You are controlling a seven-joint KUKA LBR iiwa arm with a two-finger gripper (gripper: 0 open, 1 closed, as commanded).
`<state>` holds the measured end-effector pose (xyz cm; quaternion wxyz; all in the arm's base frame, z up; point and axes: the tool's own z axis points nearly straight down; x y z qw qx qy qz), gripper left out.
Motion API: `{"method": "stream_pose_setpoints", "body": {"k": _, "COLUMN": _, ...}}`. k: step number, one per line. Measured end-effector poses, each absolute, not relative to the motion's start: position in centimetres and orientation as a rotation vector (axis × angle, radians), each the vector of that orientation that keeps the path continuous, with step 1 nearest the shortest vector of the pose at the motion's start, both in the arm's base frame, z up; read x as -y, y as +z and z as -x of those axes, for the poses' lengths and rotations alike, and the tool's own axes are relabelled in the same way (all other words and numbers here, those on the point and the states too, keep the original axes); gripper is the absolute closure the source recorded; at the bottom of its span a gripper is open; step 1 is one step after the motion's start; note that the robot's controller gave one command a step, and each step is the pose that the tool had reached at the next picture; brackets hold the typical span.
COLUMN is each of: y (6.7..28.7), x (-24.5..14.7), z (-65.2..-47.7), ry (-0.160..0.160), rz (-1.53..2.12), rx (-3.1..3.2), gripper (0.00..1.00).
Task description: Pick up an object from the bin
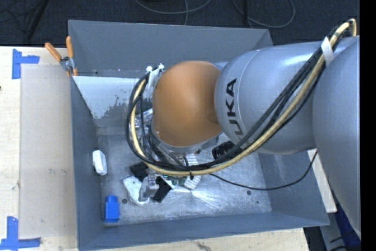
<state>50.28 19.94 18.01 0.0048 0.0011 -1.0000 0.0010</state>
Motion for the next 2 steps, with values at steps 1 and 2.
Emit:
{"method": "stream_pose_setpoints", "body": {"k": 1, "y": 18.4, "x": -19.9, "z": -50.5, "ry": 0.001, "rz": 0.003, "rx": 3.139, "gripper": 0.00}}
{"method": "stream_pose_setpoints", "body": {"k": 2, "y": 7.7, "x": -14.8, "z": -49.3, "ry": -0.004, "rz": -0.546, "rx": 3.095, "gripper": 1.00}}
